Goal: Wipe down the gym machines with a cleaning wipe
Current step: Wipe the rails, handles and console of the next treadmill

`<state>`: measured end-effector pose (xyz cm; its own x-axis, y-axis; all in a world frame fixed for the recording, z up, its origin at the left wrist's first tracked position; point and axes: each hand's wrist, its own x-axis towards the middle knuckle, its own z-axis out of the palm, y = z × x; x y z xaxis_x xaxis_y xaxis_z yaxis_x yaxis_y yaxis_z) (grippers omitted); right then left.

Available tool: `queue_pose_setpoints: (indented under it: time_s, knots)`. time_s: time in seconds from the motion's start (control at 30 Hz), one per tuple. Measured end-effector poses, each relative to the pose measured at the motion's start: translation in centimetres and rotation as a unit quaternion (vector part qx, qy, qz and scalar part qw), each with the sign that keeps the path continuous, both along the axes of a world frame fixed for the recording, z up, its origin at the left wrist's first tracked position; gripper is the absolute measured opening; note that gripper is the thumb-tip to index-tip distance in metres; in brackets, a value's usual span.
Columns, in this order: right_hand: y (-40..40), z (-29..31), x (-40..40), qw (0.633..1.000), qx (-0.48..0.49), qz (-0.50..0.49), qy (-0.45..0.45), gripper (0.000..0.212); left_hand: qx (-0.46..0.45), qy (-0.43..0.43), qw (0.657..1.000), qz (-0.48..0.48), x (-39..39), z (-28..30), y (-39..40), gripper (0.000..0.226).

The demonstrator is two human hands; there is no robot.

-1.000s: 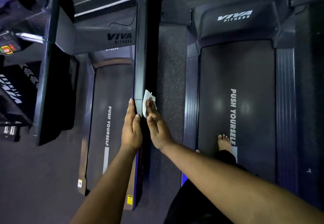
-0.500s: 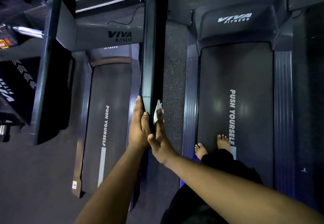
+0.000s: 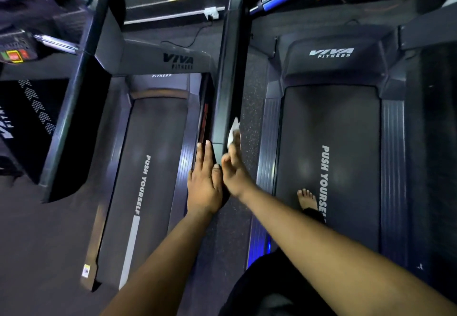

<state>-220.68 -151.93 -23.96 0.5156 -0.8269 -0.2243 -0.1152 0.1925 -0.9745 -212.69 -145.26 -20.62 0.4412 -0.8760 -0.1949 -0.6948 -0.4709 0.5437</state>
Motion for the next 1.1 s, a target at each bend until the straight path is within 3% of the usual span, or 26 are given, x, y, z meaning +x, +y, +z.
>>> queue_pose_setpoints:
  time_s: [0.13, 0.23, 0.33, 0.57, 0.77, 0.93, 1.1]
  knots:
    - [-7.5, -0.4, 0.8, 0.998, -0.044, 0.027, 0.029, 0.125, 0.021, -0.016, 1.000, 0.001, 0.2, 0.4, -1.2, 0.069]
    - [-3.4, -1.5, -0.6, 0.990, -0.118, 0.076, 0.013, 0.104, 0.017, -0.013, 1.000, -0.008, 0.8, 0.8, -3.0, 0.068]
    - [-1.7, -1.7, -1.5, 0.988, -0.096, 0.123, -0.016, 0.111, 0.011, -0.015, 0.999, -0.029, 1.0, 1.0, -5.8, 0.064]
    - [-17.2, 0.0, 1.5, 0.985, -0.128, 0.116, 0.012, 0.123, -0.006, -0.029, 1.000, -0.005, 2.0, 1.0, -13.1, 0.069]
    - [-11.1, -0.8, -0.8, 0.981, -0.085, 0.169, -0.051, 0.114, -0.021, -0.012, 1.000, 0.002, 2.6, 0.5, -17.0, 0.069]
    - [-21.2, 0.2, 2.4, 0.994, -0.063, 0.083, -0.022, 0.120, -0.021, -0.032, 0.999, -0.003, 3.5, 0.6, -19.8, 0.067]
    - [-24.1, -1.1, 1.2, 0.986, -0.084, 0.135, -0.038, 0.120, 0.023, -0.058, 0.998, -0.003, 2.6, 0.6, -21.4, 0.065]
